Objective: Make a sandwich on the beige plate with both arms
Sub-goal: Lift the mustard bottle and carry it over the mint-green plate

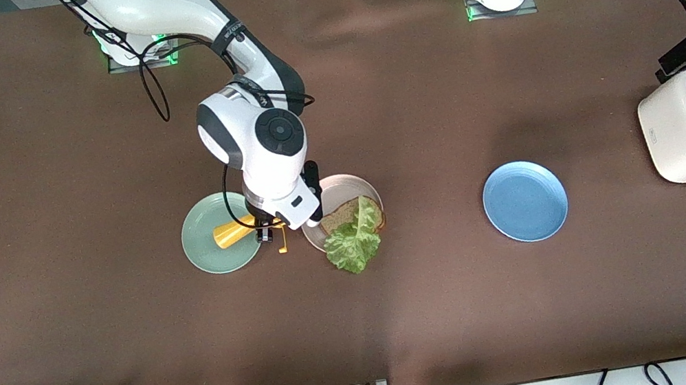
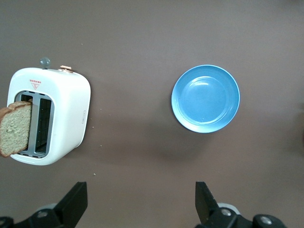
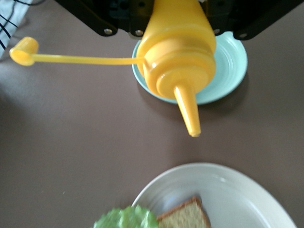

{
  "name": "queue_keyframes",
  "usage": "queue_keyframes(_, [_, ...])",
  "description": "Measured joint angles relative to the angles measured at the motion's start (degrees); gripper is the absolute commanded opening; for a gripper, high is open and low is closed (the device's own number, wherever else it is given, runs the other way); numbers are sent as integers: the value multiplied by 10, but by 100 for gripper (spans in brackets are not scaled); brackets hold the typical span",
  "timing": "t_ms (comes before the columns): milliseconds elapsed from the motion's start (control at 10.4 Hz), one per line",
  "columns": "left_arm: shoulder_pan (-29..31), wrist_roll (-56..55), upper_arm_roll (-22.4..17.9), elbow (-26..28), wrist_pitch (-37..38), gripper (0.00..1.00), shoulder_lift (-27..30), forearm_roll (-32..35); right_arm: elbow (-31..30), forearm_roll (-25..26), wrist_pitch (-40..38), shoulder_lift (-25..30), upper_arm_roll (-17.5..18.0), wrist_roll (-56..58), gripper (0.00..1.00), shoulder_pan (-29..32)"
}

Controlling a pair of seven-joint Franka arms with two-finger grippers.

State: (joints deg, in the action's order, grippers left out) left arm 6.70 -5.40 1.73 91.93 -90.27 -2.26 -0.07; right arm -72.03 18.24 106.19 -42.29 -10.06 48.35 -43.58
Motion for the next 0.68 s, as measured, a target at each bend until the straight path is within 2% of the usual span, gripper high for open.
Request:
queue_keyframes(289, [2, 0, 0, 0, 0, 100, 0, 0, 0, 119, -15, -28, 0, 0, 0, -48])
queue_keyframes(482, [2, 0, 1, 0, 0, 100, 0, 0, 1, 139, -19, -38, -4, -9, 0, -82])
queue_keyframes(675, [2, 0, 1, 0, 0, 100, 0, 0, 3, 139, -19, -38, -10, -9, 0, -82])
